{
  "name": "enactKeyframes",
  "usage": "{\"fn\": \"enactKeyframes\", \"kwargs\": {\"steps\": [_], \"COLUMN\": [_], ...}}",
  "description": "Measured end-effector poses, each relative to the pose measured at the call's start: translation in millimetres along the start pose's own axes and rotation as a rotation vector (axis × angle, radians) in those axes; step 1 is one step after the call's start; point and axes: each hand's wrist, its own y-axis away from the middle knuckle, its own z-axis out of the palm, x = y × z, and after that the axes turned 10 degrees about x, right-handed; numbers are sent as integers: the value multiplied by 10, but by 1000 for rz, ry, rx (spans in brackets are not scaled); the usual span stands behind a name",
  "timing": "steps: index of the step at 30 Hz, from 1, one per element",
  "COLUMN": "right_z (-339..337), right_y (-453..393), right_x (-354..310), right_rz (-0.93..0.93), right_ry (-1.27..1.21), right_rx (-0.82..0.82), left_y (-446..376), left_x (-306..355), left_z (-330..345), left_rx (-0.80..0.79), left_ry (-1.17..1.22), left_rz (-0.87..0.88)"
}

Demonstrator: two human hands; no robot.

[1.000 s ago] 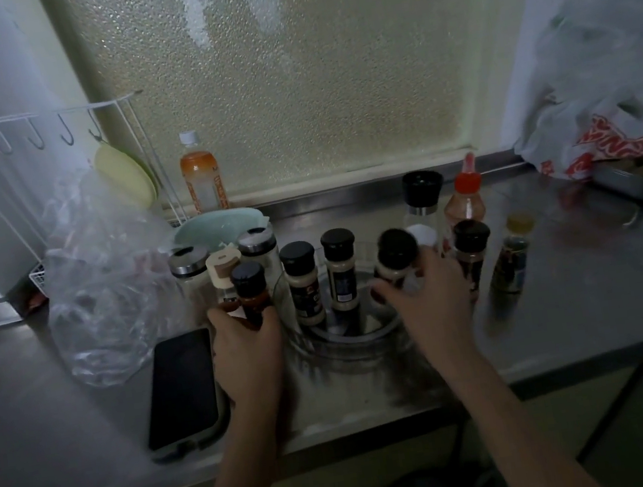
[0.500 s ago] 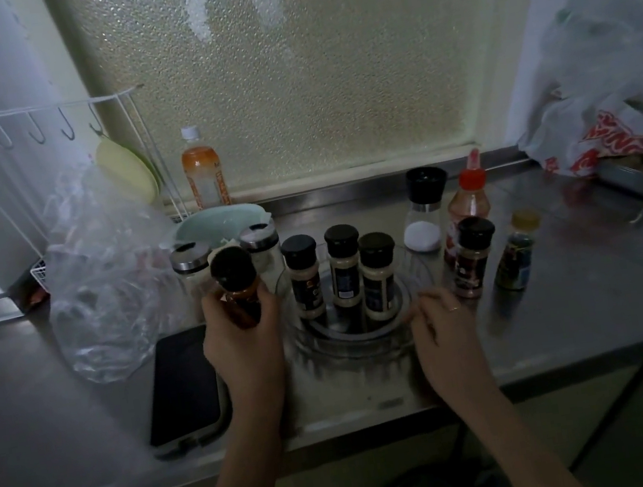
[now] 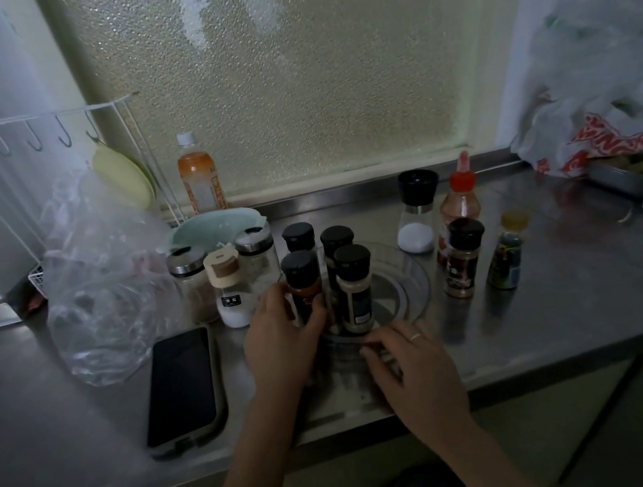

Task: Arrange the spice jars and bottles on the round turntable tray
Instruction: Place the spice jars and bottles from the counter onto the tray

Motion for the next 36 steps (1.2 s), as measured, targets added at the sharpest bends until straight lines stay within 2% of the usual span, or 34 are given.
{"fn": "enactKeyframes", "kwargs": {"steps": [3,5,7,9,10,11,13,15,16,19,23,25,29,32,36], "right_z": [-27,-115,-262,-436,-519,-582,-623,-560,-521,-487,-653,-723,-493,-228,-43], "right_y": [-10,-47,-154,-341,-449,-551,-703,-766,-774,-754,-662,-616,-520,-517,-512], "right_x": [-18,-27,79,348,515,696,1002,1201,1270,1311,1023,700,150,28,136], "right_rz": [-11,96,277,468,553,630,739,788,789,756,666,584,394,326,329], "right_ry": [-92,-282,-380,-324,-247,-161,-54,-69,-84,-96,-135,-233,-380,-319,-133], "right_rx": [-3,71,315,583,660,665,489,295,248,232,514,566,297,125,17], "left_y": [-5,10,21,-17,-49,-75,-105,-121,-135,-198,-234,-273,-351,-345,-341], "left_x": [22,28,2,-50,-72,-86,-112,-134,-140,-139,-150,-157,-169,-212,-236], "left_z": [-22,-72,-159,-228,-242,-242,-217,-190,-178,-141,-97,-60,18,42,68], "left_rx": [-10,20,157,327,379,401,392,344,306,185,152,178,248,253,257], "left_ry": [-35,24,145,206,203,189,154,111,82,-8,-30,-14,14,-4,-44], "left_rz": [-7,30,-23,-182,-270,-346,-443,-493,-513,-515,-459,-501,-588,-566,-536]}}
